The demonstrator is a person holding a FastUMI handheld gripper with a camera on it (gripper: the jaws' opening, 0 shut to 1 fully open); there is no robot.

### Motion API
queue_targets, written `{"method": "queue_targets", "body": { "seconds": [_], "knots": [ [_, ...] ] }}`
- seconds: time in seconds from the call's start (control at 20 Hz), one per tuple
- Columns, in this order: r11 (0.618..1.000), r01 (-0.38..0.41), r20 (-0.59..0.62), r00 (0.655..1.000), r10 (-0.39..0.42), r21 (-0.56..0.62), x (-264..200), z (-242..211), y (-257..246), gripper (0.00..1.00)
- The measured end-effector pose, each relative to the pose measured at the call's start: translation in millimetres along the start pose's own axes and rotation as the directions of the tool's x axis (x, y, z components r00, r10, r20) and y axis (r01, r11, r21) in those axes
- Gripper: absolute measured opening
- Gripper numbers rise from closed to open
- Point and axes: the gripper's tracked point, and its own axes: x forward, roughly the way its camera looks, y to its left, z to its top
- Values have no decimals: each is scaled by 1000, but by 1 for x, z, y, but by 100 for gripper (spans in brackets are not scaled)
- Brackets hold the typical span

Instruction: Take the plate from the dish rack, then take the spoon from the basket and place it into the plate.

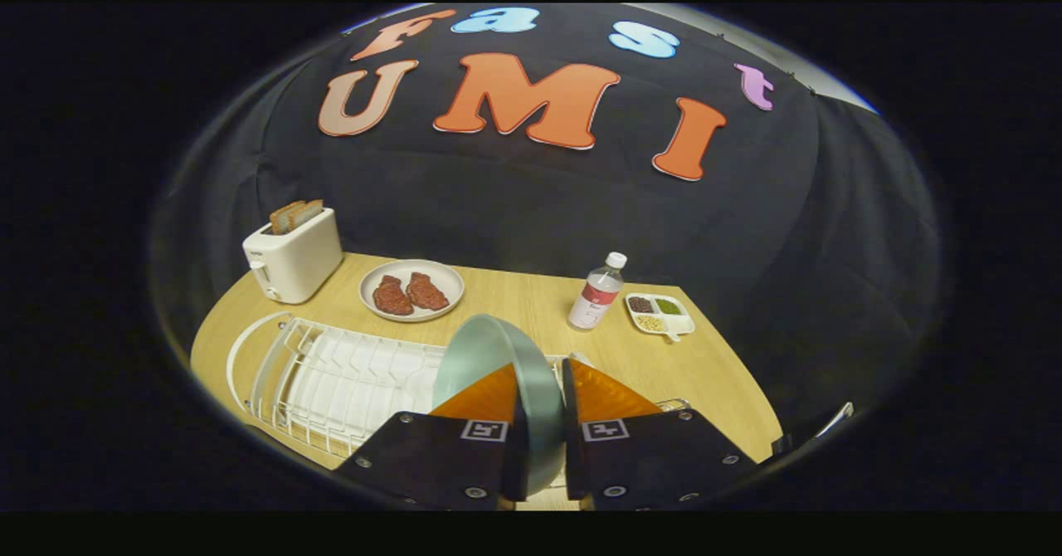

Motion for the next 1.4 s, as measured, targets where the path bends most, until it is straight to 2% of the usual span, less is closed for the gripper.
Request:
{"method": "queue_targets", "body": {
  "seconds": [0.25,0.35,0.55,0.75,1.05,1.25,1.4],
  "knots": [
    [992,-86,20,996,85,94,-26,-11,-7,18],
    [980,-144,26,990,141,140,-45,-22,-9,18],
    [923,-284,37,958,284,261,-87,-56,-5,18],
    [834,-385,47,915,400,395,-115,-102,2,18],
    [755,-393,66,903,424,526,-118,-161,-3,18],
    [663,-415,78,876,476,623,-116,-193,9,18],
    [626,-406,74,871,486,666,-108,-219,14,18]
  ]
}}
